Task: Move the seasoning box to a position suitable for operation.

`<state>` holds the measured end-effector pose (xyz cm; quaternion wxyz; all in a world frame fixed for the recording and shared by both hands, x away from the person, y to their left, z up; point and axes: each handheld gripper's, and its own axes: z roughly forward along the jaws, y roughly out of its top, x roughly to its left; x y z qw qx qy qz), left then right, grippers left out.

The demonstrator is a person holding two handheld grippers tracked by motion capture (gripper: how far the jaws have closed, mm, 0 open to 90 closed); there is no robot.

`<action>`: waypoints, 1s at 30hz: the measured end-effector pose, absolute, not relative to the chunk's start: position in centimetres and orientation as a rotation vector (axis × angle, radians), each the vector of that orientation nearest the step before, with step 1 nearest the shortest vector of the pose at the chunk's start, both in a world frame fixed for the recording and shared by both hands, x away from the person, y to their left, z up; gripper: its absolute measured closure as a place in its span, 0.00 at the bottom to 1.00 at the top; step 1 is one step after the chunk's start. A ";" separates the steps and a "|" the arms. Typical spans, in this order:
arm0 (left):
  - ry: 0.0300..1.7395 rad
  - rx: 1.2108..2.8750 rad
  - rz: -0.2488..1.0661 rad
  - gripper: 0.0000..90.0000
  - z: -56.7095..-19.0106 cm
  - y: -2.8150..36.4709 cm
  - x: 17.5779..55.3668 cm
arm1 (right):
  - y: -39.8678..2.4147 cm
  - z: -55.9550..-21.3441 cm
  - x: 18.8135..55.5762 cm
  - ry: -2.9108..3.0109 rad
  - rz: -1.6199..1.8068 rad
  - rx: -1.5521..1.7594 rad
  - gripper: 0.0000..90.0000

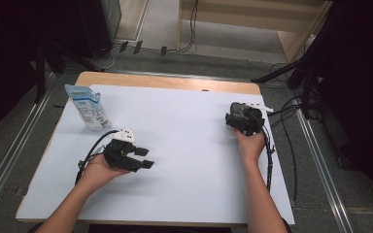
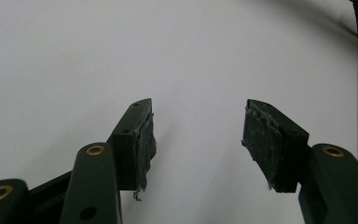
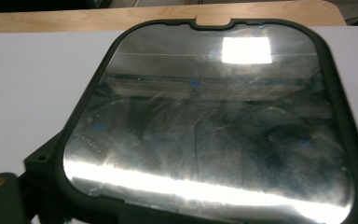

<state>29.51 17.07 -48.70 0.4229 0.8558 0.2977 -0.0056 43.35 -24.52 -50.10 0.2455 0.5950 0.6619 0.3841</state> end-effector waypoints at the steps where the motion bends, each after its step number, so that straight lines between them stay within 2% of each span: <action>1: 0.745 2.142 -0.014 0.49 -48.7 17.1 29.5 | -24.5 -50.2 43.3 1.801 1.057 1.623 0.08; 9: 0.744 2.148 -0.009 0.49 -48.7 17.2 29.3 | -24.2 -50.1 43.1 1.785 1.016 1.591 0.11; 14: 0.753 2.141 -0.010 0.49 -48.7 17.2 29.4 | -24.5 -49.8 42.7 1.781 0.994 1.540 0.17; 30: 0.765 2.133 -0.016 0.48 -48.7 17.7 29.8 | -23.7 -48.3 41.4 1.852 1.048 1.475 0.18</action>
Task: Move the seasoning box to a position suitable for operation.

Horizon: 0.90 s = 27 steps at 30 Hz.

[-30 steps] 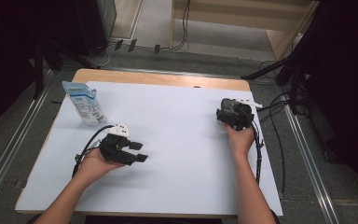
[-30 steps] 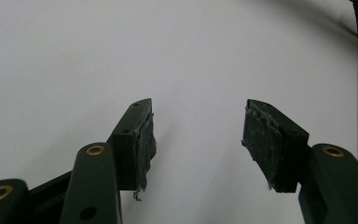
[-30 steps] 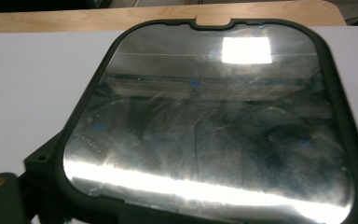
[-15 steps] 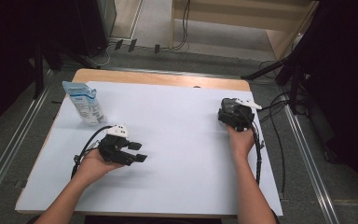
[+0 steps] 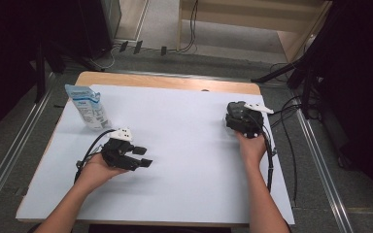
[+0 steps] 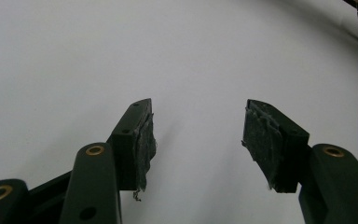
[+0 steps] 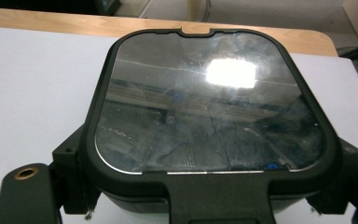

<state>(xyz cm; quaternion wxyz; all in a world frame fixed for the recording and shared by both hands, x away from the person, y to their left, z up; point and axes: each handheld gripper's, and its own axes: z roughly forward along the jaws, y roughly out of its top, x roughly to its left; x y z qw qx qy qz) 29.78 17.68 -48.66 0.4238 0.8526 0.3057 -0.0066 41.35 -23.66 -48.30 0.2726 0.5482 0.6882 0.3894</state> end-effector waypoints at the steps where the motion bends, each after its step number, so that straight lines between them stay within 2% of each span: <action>1: 0.764 2.135 -0.023 0.48 -48.6 17.7 29.8 | -23.5 -48.1 41.1 1.863 1.054 1.467 0.18; 13: 0.777 2.118 -0.015 0.47 -48.3 18.2 30.1 | -21.5 -46.6 37.8 1.958 1.134 1.355 0.18; 27: 0.782 2.106 -0.013 0.47 -48.1 18.8 30.3 | -18.3 -46.4 35.2 2.101 1.186 1.222 0.18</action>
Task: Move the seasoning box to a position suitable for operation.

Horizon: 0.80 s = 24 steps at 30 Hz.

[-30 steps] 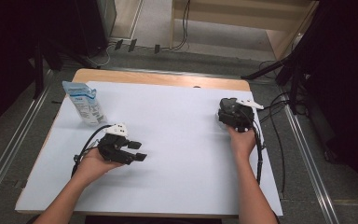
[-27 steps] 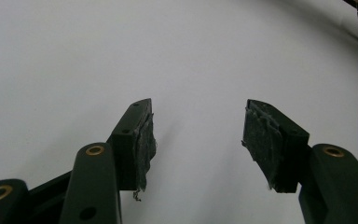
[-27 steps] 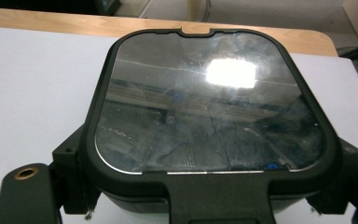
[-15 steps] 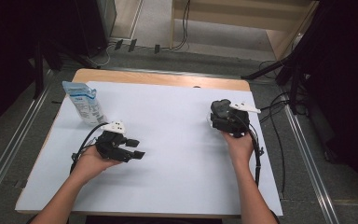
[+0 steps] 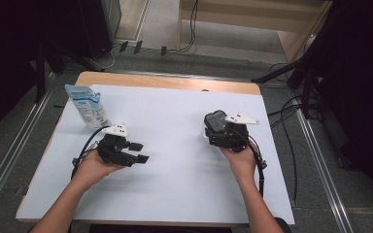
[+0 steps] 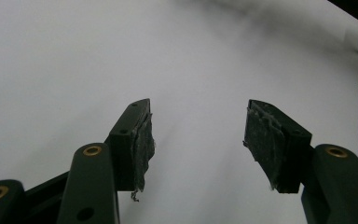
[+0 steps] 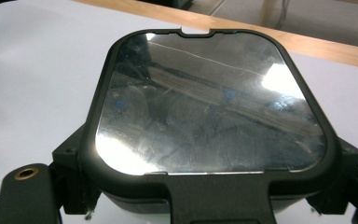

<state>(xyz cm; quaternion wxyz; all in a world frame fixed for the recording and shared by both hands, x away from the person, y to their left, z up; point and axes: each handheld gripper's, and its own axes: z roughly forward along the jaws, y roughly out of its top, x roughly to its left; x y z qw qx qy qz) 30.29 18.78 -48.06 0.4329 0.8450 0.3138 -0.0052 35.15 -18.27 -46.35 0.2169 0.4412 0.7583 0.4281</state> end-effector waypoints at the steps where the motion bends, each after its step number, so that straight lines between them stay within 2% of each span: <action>1: 0.782 2.107 -0.012 0.47 -48.1 18.8 30.3 | -18.0 -46.4 35.0 2.113 1.190 1.211 0.18; 24: 0.817 2.089 0.002 0.47 -48.1 19.7 29.8 | -11.4 -47.7 34.0 2.345 1.284 0.984 0.18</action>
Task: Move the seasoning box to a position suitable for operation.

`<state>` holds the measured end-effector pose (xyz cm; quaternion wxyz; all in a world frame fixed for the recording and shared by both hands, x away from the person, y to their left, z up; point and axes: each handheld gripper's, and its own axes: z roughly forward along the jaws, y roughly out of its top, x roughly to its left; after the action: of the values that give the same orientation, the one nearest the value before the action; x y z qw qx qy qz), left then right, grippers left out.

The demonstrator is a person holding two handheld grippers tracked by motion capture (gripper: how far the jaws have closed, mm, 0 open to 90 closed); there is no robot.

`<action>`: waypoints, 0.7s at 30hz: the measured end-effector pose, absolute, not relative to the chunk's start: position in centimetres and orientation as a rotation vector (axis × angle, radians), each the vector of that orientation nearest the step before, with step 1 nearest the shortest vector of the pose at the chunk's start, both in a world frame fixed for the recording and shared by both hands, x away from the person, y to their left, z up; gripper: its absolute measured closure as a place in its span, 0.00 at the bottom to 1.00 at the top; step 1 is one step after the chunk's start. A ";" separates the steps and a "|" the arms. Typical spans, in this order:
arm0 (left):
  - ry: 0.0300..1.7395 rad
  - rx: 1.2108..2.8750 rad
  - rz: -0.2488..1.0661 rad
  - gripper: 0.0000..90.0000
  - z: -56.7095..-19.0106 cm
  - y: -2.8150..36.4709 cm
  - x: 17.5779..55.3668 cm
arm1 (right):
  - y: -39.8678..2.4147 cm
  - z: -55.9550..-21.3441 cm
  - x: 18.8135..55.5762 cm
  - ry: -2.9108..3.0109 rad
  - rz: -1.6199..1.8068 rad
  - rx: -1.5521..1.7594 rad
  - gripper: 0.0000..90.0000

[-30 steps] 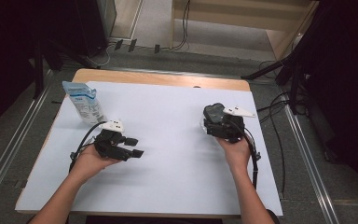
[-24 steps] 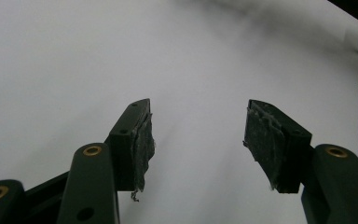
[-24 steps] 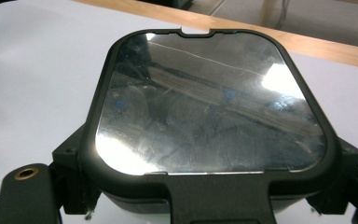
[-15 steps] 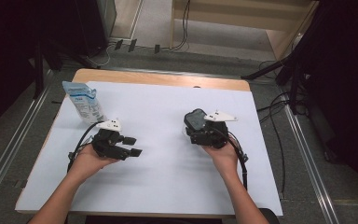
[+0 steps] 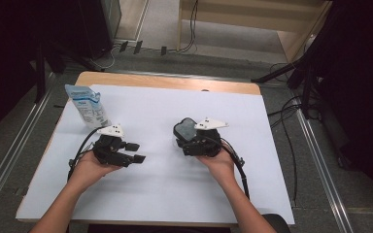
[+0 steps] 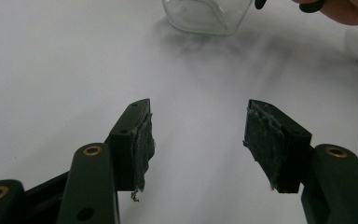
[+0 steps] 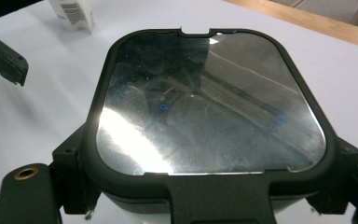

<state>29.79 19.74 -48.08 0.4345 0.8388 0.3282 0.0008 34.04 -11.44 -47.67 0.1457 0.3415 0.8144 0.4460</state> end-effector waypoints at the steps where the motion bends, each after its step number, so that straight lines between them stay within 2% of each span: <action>1: 0.816 2.086 0.004 0.47 -48.1 19.9 29.8 | -10.9 -47.8 34.0 2.362 1.287 0.964 0.18; 14: 0.838 2.076 0.006 0.47 -48.3 20.5 29.6 | -6.9 -49.6 33.6 2.446 1.270 0.889 0.18; 21: 0.849 2.076 0.011 0.47 -48.5 20.4 29.6 | -6.8 -50.0 33.5 2.447 1.286 0.854 0.17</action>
<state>29.63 20.42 -48.50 0.4342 0.8337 0.3411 0.0045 33.48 -6.82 -50.04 0.1239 0.2930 0.8392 0.4411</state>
